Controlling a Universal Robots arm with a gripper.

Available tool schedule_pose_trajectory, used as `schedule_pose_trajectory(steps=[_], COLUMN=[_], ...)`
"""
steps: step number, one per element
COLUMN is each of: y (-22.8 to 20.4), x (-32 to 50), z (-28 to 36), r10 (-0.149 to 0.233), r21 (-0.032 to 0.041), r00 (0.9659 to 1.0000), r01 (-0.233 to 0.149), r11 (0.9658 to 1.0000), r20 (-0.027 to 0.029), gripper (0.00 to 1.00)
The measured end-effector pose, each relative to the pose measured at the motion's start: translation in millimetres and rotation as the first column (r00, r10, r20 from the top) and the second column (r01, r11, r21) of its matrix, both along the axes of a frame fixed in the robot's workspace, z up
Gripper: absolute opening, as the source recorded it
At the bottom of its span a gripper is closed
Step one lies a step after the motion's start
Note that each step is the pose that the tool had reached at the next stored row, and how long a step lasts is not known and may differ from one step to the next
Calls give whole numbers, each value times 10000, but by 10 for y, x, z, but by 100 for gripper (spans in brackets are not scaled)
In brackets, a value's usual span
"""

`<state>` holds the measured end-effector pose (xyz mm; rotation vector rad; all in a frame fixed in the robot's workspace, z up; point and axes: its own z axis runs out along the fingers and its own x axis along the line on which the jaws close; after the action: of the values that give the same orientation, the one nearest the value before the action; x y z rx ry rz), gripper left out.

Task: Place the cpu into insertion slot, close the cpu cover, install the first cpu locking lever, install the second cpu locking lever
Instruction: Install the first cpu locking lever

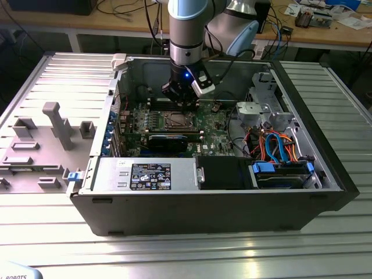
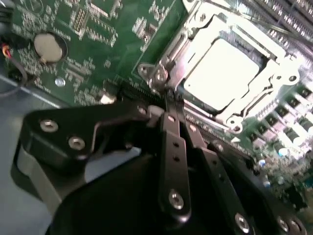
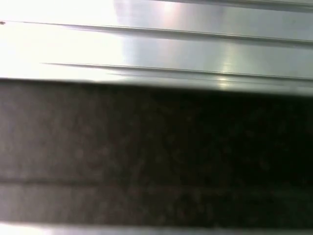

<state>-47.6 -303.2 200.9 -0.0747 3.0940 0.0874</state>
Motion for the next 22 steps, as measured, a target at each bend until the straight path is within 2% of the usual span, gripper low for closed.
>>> schedule_pose_trajectory(steps=[5,10,12,15,22], y=[2,1,-21,-87,-89], x=[0,0,0,0,0], z=[19,60,61,61,61], r10=[-2,-1,0,0,-1], r21=[42,39,36,36,36], r00=[10000,10000,10000,10000,10000], r01=[2,1,0,0,1], r11=[10000,10000,10000,10000,10000], r20=[3,1,-1,0,-1], gripper=[11,11,11,11,11])
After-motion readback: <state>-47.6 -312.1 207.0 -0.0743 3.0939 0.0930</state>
